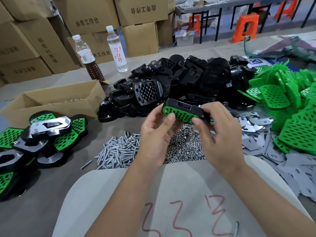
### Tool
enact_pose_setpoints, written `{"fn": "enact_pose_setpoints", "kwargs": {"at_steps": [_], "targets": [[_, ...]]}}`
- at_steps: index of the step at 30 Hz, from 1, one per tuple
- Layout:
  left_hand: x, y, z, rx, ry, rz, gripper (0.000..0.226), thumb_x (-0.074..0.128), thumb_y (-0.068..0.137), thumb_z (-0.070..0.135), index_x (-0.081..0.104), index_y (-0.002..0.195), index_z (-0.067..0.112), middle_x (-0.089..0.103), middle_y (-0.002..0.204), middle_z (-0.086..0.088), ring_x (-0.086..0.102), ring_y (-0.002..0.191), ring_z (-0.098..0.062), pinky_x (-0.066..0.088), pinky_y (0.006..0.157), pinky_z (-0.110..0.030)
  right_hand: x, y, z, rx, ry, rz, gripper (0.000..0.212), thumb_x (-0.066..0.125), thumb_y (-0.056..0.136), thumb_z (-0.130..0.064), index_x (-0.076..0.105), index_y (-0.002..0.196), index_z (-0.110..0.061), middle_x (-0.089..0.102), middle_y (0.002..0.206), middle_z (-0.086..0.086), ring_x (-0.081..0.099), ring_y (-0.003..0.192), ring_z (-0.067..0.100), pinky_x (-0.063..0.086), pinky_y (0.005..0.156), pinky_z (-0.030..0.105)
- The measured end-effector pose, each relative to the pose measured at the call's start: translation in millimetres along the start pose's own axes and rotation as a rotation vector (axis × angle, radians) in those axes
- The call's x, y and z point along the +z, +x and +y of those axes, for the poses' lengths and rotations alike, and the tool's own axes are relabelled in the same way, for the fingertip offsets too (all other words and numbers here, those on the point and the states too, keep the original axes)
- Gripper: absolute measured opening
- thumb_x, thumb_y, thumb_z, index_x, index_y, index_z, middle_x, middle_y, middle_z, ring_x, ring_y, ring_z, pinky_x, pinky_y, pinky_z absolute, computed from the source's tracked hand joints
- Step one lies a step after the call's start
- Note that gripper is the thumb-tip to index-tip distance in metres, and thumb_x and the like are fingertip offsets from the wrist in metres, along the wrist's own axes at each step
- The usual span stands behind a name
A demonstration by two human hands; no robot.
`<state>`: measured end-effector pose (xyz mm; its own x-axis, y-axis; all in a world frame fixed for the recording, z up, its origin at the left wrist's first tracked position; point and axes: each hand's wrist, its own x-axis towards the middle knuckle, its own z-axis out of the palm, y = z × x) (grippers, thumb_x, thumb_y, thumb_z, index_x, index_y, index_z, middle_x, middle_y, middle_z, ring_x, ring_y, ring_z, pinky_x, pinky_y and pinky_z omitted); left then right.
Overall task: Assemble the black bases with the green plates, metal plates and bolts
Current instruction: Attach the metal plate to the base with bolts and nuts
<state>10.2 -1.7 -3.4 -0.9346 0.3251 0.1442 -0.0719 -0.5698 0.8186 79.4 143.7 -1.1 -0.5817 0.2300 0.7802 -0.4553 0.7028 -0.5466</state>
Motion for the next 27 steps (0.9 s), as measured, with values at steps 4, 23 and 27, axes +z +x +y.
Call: {"fn": "enact_pose_setpoints", "kwargs": {"at_steps": [4,23,27], "targets": [[1.9,-2.0,2.6,0.002,-0.015,0.019,0.056,0.066,0.087,0.005,0.05,0.14,-0.009,0.057,0.135,-0.031,0.062,0.117,-0.038,0.054,0.106,-0.048,0.0,-1.0,7.2,0.037,0.044,0.008,0.019,0.072,0.096,-0.016,0.064,0.111,-0.006,0.057,0.1,-0.004,0.059,0.095,0.005,0.055,0.077,0.03],[3.2,-7.3,3.9,0.002,0.009,0.029,0.047,0.071,0.084,0.008,0.062,0.129,0.0,0.063,0.127,-0.025,0.068,0.113,-0.031,0.059,0.097,-0.04,2.7,-3.2,6.2,0.075,-0.073,0.044,0.033,0.084,0.083,-0.007,0.065,0.11,-0.01,0.061,0.097,-0.01,0.059,0.085,0.01,0.059,0.072,0.042],[1.3,-7.1,10.8,-0.009,0.043,0.11,0.042,0.075,0.084,0.02,0.069,0.123,0.004,0.069,0.121,-0.026,0.072,0.106,-0.034,0.063,0.08,-0.036,2.9,-2.5,0.2,0.151,-0.1,-0.034,0.038,0.088,0.08,-0.009,0.066,0.111,-0.012,0.066,0.096,-0.007,0.063,0.083,0.012,0.057,0.075,0.028]]}}
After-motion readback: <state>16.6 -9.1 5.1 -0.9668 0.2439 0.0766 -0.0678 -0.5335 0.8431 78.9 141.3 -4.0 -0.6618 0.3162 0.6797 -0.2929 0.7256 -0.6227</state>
